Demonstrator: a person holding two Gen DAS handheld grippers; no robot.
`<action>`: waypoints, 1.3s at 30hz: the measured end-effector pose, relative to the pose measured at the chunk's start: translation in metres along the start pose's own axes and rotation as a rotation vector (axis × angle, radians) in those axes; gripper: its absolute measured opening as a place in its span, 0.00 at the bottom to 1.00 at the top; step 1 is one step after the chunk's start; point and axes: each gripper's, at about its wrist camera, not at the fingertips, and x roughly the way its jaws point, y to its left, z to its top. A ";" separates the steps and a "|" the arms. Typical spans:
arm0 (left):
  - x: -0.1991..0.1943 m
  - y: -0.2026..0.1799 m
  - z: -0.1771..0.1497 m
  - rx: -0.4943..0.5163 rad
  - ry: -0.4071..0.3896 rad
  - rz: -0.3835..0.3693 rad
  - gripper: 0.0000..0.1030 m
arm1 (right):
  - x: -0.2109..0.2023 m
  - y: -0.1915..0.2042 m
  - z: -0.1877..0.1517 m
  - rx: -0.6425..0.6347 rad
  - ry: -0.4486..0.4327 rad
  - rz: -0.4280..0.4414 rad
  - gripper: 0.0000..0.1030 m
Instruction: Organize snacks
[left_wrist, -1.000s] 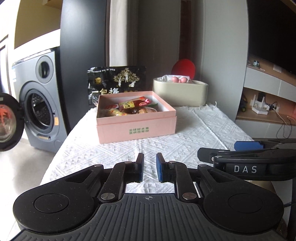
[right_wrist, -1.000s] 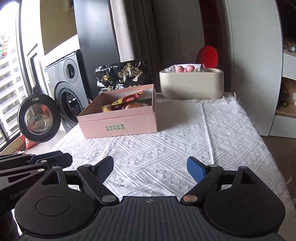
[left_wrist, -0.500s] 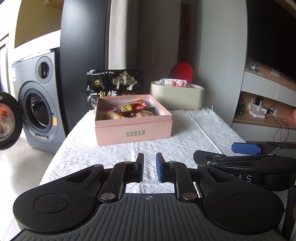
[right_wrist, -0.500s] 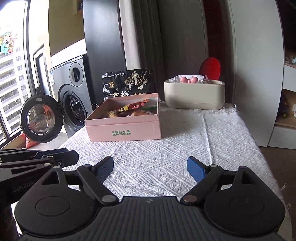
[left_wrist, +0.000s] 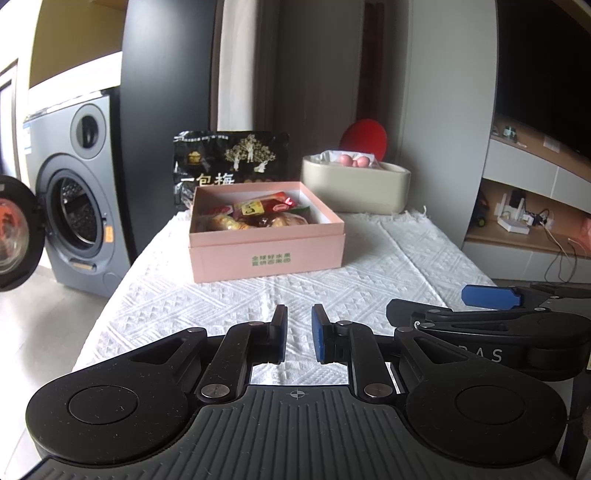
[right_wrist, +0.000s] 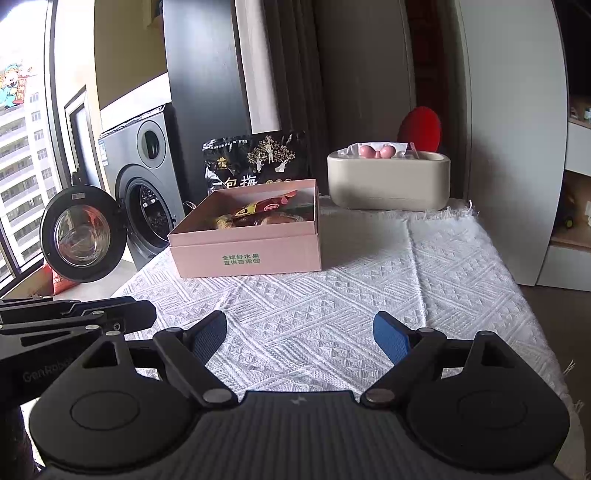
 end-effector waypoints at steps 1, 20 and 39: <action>0.000 0.000 0.000 0.001 0.001 0.000 0.18 | 0.000 0.000 0.000 0.001 0.001 0.000 0.85; 0.001 -0.001 -0.001 0.007 0.009 -0.004 0.17 | 0.002 -0.002 -0.001 0.013 0.009 -0.003 0.85; 0.003 -0.002 -0.002 0.013 0.009 0.005 0.17 | 0.002 0.000 -0.001 0.013 0.011 -0.004 0.85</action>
